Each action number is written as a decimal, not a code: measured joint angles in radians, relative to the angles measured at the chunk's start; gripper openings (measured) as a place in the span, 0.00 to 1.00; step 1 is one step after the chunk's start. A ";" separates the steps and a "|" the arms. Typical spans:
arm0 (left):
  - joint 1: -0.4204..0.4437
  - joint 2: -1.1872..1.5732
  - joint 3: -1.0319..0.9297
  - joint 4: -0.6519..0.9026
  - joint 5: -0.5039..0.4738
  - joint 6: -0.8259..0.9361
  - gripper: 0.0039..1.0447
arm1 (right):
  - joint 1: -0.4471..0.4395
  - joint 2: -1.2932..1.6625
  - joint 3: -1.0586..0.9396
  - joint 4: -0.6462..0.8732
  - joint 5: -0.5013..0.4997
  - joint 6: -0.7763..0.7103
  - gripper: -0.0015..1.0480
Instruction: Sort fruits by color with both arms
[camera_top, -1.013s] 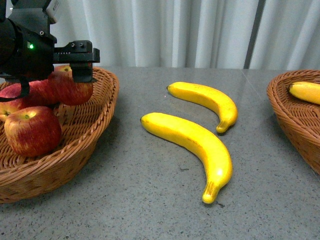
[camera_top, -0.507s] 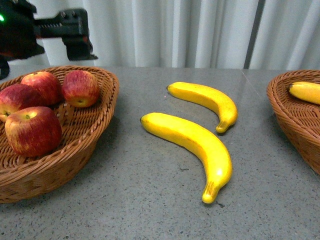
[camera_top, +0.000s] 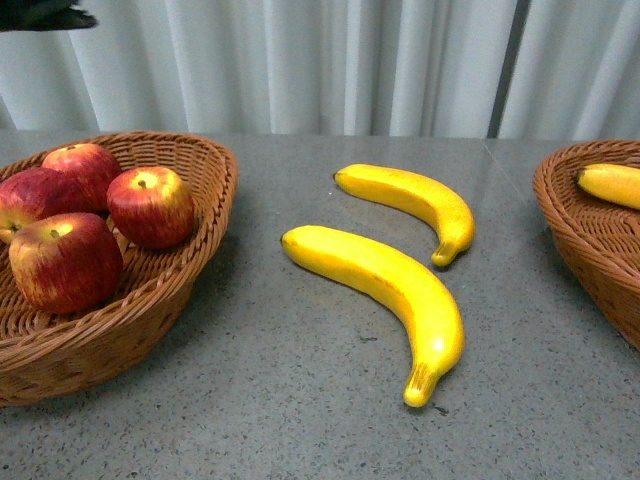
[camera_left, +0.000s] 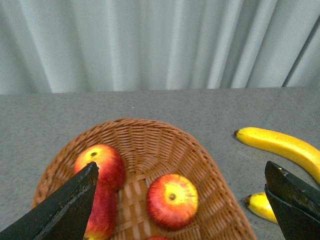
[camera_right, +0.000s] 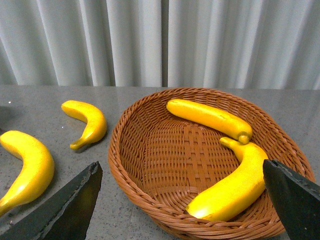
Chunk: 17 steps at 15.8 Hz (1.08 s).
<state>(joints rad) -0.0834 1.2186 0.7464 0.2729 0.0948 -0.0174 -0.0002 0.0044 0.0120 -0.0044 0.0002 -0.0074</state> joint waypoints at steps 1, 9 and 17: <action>0.029 -0.082 -0.051 -0.011 0.008 0.021 0.94 | 0.000 0.000 0.000 0.000 0.000 0.000 0.94; 0.084 -0.489 -0.528 0.229 -0.095 0.024 0.31 | 0.000 0.000 0.000 0.000 0.000 0.000 0.94; 0.084 -0.732 -0.676 0.138 -0.095 0.021 0.01 | 0.000 0.000 0.000 0.000 0.000 0.000 0.94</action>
<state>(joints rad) 0.0006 0.4862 0.0700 0.4107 -0.0002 0.0040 -0.0002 0.0044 0.0120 -0.0044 0.0002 -0.0074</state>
